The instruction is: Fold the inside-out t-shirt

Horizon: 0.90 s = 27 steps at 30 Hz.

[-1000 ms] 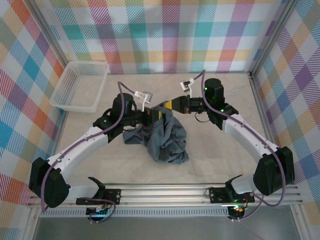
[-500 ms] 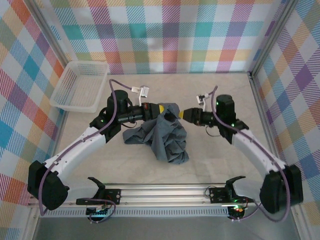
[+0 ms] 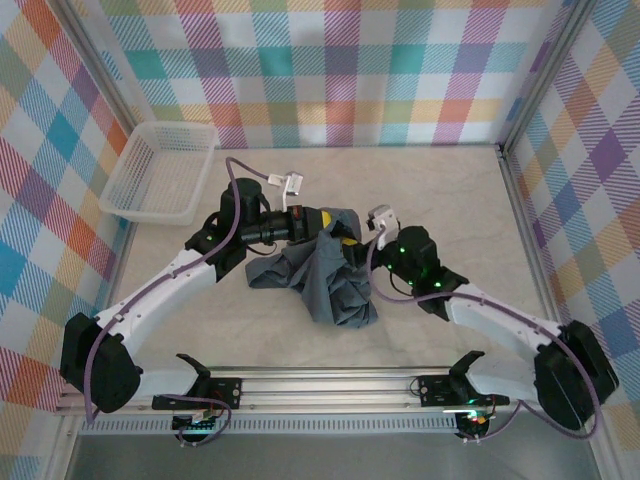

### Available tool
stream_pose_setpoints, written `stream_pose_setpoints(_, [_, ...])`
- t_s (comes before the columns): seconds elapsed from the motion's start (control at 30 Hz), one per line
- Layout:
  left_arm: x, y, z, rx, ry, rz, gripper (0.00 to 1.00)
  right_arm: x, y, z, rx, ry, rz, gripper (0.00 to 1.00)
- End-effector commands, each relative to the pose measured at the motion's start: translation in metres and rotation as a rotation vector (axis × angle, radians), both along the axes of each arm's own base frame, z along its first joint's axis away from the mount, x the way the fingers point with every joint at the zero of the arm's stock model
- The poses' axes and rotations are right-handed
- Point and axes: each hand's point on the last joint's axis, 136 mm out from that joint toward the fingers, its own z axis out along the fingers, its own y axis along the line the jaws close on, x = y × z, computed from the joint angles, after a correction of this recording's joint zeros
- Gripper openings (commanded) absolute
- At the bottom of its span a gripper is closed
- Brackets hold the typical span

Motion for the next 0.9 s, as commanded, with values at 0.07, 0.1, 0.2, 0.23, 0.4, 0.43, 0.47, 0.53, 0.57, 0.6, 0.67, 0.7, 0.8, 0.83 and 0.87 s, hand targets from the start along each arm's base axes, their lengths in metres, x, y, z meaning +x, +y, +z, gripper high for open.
stream_pose_setpoints(0.07, [-0.002, 0.005, 0.018, -0.014, -0.049, 0.002, 0.0, 0.029, -0.005, 0.049, -0.079, -0.211, -0.098, 0.78])
stream_pose_setpoints(0.1, [-0.002, 0.005, 0.018, -0.011, -0.05, 0.001, 0.0, 0.026, -0.002, 0.048, -0.074, -0.203, -0.077, 0.72])
stream_pose_setpoints(0.2, [-0.004, 0.006, 0.014, 0.006, -0.05, -0.002, 0.0, 0.014, 0.006, 0.052, -0.055, -0.175, 0.004, 0.52])
stream_pose_setpoints(0.23, [-0.004, 0.006, 0.012, 0.014, -0.051, -0.002, 0.0, 0.008, 0.011, 0.052, -0.056, -0.163, 0.046, 0.46])
stream_pose_setpoints(0.4, [-0.001, 0.017, 0.005, 0.101, -0.079, 0.033, 0.0, -0.031, 0.039, 0.055, -0.019, -0.019, 0.305, 0.0])
stream_pose_setpoints(0.43, [0.003, 0.025, 0.0, 0.157, -0.095, 0.065, 0.0, -0.043, 0.044, 0.06, 0.021, 0.044, 0.375, 0.0])
stream_pose_setpoints(0.47, [0.011, 0.037, -0.009, 0.241, -0.116, 0.113, 0.0, -0.059, 0.05, 0.072, 0.087, 0.119, 0.471, 0.0])
stream_pose_setpoints(0.53, [0.025, 0.062, -0.045, 0.455, -0.145, 0.184, 0.0, -0.085, 0.057, 0.1, 0.23, 0.282, 0.644, 0.0])
stream_pose_setpoints(0.57, [0.032, 0.074, -0.06, 0.52, -0.124, 0.217, 0.0, -0.096, 0.061, 0.114, 0.304, 0.374, 0.727, 0.0])
stream_pose_setpoints(0.6, [0.035, 0.078, -0.065, 0.513, -0.092, 0.214, 0.0, -0.102, 0.063, 0.126, 0.359, 0.452, 0.786, 0.0])
stream_pose_setpoints(0.67, [0.031, 0.073, -0.058, 0.43, -0.095, 0.191, 0.04, -0.102, 0.068, 0.132, 0.406, 0.587, 0.804, 0.0])
stream_pose_setpoints(0.7, [0.027, 0.07, -0.052, 0.385, -0.112, 0.19, 0.12, -0.1, 0.07, 0.13, 0.411, 0.639, 0.797, 0.0])
stream_pose_setpoints(0.8, [0.022, 0.078, -0.031, 0.339, -0.193, 0.237, 0.37, -0.086, 0.073, 0.123, 0.421, 0.714, 0.729, 0.0])
stream_pose_setpoints(0.83, [0.019, 0.081, -0.028, 0.346, -0.203, 0.246, 0.43, -0.08, 0.073, 0.12, 0.428, 0.728, 0.7, 0.0])
stream_pose_setpoints(0.87, [0.013, 0.084, -0.026, 0.346, -0.214, 0.242, 0.48, -0.073, 0.073, 0.117, 0.432, 0.743, 0.666, 0.0])
